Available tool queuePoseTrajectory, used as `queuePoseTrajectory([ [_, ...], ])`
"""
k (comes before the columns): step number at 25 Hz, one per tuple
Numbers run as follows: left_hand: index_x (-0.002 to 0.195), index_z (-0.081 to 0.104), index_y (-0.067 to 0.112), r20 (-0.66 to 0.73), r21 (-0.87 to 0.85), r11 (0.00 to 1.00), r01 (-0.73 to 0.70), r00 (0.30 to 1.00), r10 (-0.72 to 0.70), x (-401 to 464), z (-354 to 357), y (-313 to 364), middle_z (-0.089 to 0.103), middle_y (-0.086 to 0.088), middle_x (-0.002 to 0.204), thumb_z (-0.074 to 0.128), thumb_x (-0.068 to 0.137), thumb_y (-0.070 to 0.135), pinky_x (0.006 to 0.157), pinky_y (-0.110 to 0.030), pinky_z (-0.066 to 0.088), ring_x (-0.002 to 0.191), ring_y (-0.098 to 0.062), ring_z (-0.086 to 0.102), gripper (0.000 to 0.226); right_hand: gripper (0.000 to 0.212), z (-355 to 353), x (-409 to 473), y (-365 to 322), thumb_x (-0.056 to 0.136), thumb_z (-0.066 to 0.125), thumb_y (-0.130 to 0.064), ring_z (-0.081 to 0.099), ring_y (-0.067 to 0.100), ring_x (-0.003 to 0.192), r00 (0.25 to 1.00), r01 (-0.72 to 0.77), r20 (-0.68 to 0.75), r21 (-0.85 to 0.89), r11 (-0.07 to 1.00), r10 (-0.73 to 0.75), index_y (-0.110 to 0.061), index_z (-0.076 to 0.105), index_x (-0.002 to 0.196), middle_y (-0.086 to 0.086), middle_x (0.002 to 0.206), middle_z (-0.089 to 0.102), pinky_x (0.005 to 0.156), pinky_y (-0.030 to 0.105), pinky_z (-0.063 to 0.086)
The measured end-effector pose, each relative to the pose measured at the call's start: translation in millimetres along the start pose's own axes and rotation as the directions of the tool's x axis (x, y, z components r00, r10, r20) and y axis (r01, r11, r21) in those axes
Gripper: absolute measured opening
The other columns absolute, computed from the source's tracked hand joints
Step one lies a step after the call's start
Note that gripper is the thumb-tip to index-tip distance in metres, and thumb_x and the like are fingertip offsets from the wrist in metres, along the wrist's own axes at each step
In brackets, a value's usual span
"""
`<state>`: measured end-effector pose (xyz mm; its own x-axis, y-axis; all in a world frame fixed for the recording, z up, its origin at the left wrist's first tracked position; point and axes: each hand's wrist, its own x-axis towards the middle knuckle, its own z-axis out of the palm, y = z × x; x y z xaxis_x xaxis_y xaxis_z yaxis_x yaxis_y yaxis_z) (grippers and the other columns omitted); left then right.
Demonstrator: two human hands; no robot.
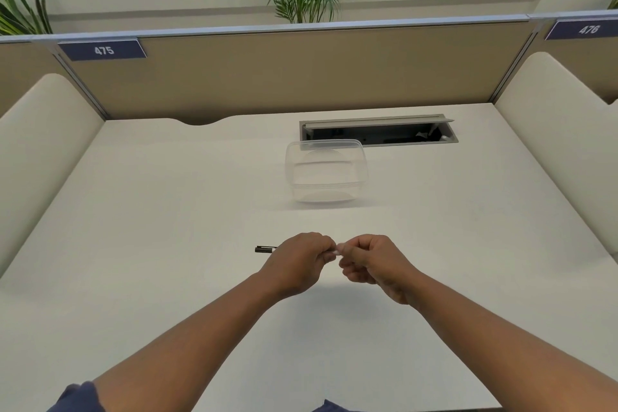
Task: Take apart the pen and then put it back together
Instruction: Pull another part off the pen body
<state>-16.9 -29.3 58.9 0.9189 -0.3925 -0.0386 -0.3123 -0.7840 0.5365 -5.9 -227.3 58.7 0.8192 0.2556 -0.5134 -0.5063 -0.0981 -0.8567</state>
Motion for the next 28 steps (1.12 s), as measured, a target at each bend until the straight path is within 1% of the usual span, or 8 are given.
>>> queuePoseTrajectory([
  [5, 0.102, 0.067, 0.016, 0.016, -0.004, 1.000, 0.010, 1.000, -0.010, -3.2, 1.9, 0.2, 0.065, 0.001, 0.086, 0.053, 0.102, 0.024, 0.075, -0.042, 0.049, 0.081, -0.019, 0.052, 0.016, 0.016, 1.7, -0.1, 2.5, 0.090, 0.073, -0.006, 0.065, 0.025, 0.069, 0.999, 0.039, 0.011, -0.011, 0.999, -0.039, 0.006, 0.067, 0.100, 0.015, 0.080, 0.068, 0.067, 0.030, 0.056],
  [9, 0.101, 0.067, 0.017, 0.012, 0.011, 1.000, 0.009, 1.000, -0.009, -6.0, 2.9, 0.1, 0.065, 0.001, 0.086, 0.053, 0.102, 0.025, 0.075, -0.042, 0.049, 0.082, -0.018, 0.054, 0.016, 0.021, 3.0, -2.2, 1.9, 0.095, 0.070, -0.016, 0.069, 0.021, 0.069, 0.999, -0.018, 0.032, -0.025, 1.000, 0.019, 0.005, 0.071, 0.097, 0.016, 0.083, 0.072, 0.067, 0.027, 0.059],
  [13, 0.101, 0.067, 0.016, 0.025, 0.001, 1.000, 0.013, 1.000, -0.013, -7.6, 4.3, 0.7, 0.064, 0.001, 0.085, 0.052, 0.102, 0.026, 0.075, -0.043, 0.049, 0.082, -0.019, 0.054, 0.017, 0.016, 2.4, -1.9, 5.1, 0.090, 0.073, -0.002, 0.064, 0.024, 0.072, 0.998, 0.058, 0.022, -0.024, 0.998, -0.057, 0.009, 0.065, 0.098, 0.014, 0.082, 0.066, 0.076, 0.035, 0.062],
  [15, 0.102, 0.068, 0.017, 0.021, -0.003, 1.000, 0.017, 1.000, -0.017, -7.4, 4.4, 0.9, 0.065, 0.000, 0.086, 0.052, 0.102, 0.026, 0.075, -0.043, 0.050, 0.082, -0.020, 0.055, 0.018, 0.023, 2.6, -2.8, 4.9, 0.092, 0.073, -0.013, 0.065, 0.022, 0.071, 0.999, 0.009, 0.035, -0.026, 1.000, -0.008, 0.007, 0.067, 0.101, 0.012, 0.082, 0.068, 0.075, 0.034, 0.062],
  [17, 0.101, 0.068, 0.017, 0.017, 0.001, 1.000, 0.014, 1.000, -0.014, -7.9, 5.1, 1.1, 0.066, 0.001, 0.086, 0.052, 0.102, 0.026, 0.074, -0.044, 0.050, 0.082, -0.019, 0.055, 0.018, 0.029, 3.0, -3.3, 5.2, 0.096, 0.068, -0.024, 0.066, 0.019, 0.069, 0.997, -0.035, 0.066, -0.072, 0.997, 0.039, 0.005, 0.071, 0.099, 0.013, 0.082, 0.071, 0.070, 0.030, 0.060],
  [19, 0.102, 0.069, 0.019, 0.027, 0.001, 1.000, 0.005, 1.000, -0.005, -9.6, 6.3, 1.5, 0.065, 0.002, 0.086, 0.052, 0.102, 0.026, 0.074, -0.043, 0.050, 0.082, -0.018, 0.055, 0.018, 0.024, 2.3, -3.3, 6.5, 0.097, 0.067, -0.019, 0.066, 0.018, 0.068, 0.998, -0.014, 0.065, -0.121, 0.993, 0.022, 0.004, 0.071, 0.096, 0.013, 0.081, 0.071, 0.067, 0.027, 0.058],
  [23, 0.109, 0.071, 0.026, 0.038, -0.028, 0.999, 0.020, 0.999, -0.019, -10.7, 5.2, 4.3, 0.065, 0.005, 0.089, 0.051, 0.102, 0.026, 0.073, -0.038, 0.051, 0.086, -0.017, 0.057, 0.021, 0.011, 0.5, -4.0, 8.6, 0.095, 0.067, -0.008, 0.065, 0.018, 0.068, 0.996, 0.085, 0.024, -0.227, 0.970, -0.082, 0.001, 0.071, 0.090, 0.010, 0.077, 0.072, 0.066, 0.027, 0.057],
  [28, 0.113, 0.068, 0.035, 0.085, 0.045, 0.998, 0.041, 0.995, -0.044, -8.6, -0.5, 4.9, 0.064, 0.006, 0.090, 0.045, 0.103, 0.027, 0.071, -0.040, 0.053, 0.086, -0.019, 0.058, 0.027, 0.011, 0.6, -3.3, 10.7, 0.092, 0.065, -0.006, 0.064, 0.013, 0.064, 0.975, 0.189, -0.023, -0.446, 0.875, -0.222, -0.010, 0.073, 0.086, 0.002, 0.076, 0.073, 0.069, 0.033, 0.059],
])
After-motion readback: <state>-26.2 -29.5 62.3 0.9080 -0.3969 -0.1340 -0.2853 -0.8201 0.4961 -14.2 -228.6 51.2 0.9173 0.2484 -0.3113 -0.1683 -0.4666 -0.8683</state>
